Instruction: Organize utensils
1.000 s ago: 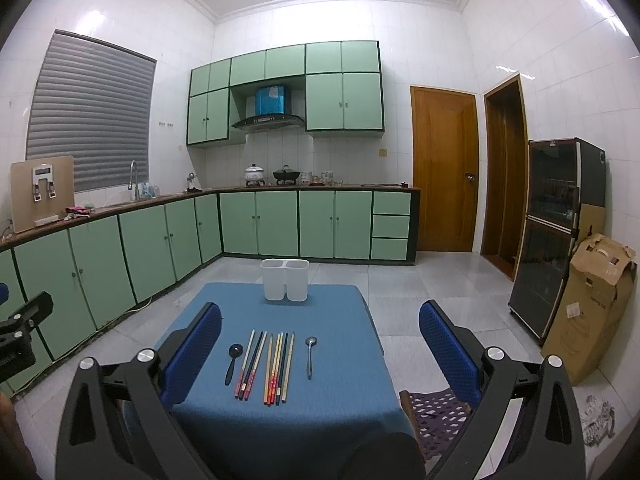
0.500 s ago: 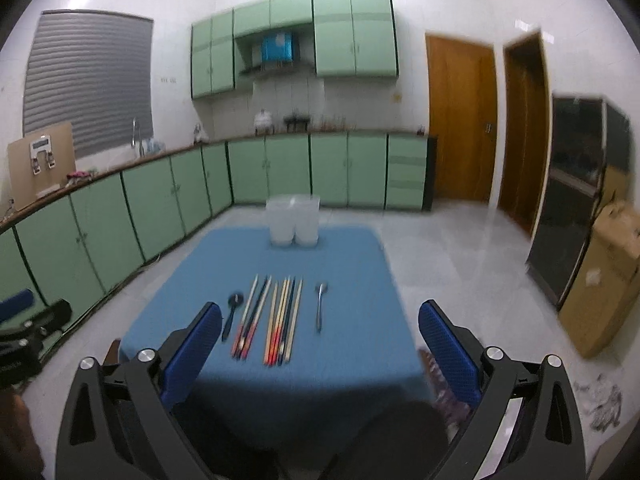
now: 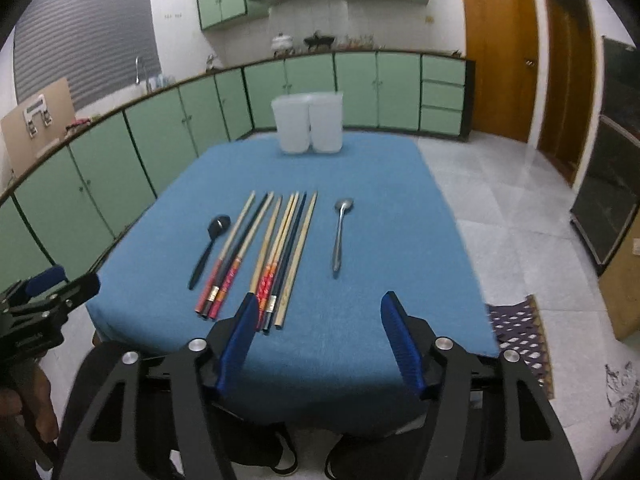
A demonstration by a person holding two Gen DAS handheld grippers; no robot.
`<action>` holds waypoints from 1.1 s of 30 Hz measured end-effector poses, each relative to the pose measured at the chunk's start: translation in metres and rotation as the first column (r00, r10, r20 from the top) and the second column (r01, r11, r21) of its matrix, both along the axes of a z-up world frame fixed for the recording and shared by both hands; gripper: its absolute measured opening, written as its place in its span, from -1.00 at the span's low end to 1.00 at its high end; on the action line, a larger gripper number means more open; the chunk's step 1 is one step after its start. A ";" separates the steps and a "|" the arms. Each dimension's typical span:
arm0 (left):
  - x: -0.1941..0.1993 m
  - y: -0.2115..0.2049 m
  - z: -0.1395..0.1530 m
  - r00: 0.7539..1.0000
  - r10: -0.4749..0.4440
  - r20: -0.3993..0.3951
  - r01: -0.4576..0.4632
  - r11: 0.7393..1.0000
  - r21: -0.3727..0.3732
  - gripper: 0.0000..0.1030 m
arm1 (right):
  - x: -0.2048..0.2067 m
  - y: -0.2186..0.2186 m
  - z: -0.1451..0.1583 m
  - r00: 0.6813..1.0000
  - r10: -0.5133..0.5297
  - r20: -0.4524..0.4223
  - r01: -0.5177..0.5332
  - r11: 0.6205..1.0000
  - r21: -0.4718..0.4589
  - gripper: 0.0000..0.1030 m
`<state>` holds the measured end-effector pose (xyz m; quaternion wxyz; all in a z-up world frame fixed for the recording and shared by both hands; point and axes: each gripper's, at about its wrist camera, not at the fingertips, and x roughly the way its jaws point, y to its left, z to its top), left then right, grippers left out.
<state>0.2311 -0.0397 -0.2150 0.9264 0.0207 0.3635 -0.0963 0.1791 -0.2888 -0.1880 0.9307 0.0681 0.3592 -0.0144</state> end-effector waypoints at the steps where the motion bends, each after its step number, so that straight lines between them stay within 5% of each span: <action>1: 0.007 -0.004 -0.006 1.000 -0.005 -0.012 0.005 1.000 0.002 0.90 | 0.004 0.001 -0.005 1.000 0.008 -0.005 -0.008 1.000 0.002 0.21; 5: 0.035 -0.018 -0.031 0.998 -0.023 -0.065 0.024 0.999 0.024 0.88 | 0.033 0.002 -0.026 0.999 0.033 -0.026 -0.033 0.999 -0.011 0.18; 8: 0.058 -0.027 -0.055 0.990 -0.040 -0.136 0.046 0.998 0.038 0.32 | 0.052 -0.001 -0.037 0.997 0.047 -0.054 -0.047 0.999 -0.001 -0.06; 10: 0.069 -0.028 -0.068 0.980 -0.056 -0.192 0.060 0.998 0.013 0.20 | 0.060 -0.005 -0.043 0.997 0.044 -0.062 -0.044 0.999 0.000 -0.11; 18: 0.075 -0.042 -0.074 0.990 -0.069 -0.123 0.078 0.995 0.069 0.22 | 0.088 -0.017 -0.065 0.995 0.047 -0.090 -0.046 0.999 0.014 -0.40; 29: 0.071 -0.046 -0.069 0.989 -0.102 -0.103 0.103 0.995 0.005 -0.77 | 0.095 -0.017 -0.074 0.996 0.062 -0.063 -0.063 0.998 -0.012 -0.57; 33: 0.077 -0.044 -0.069 0.988 -0.099 -0.118 0.095 0.995 -0.037 -0.77 | 0.095 -0.019 -0.075 0.997 0.057 -0.055 -0.058 0.998 -0.008 -0.77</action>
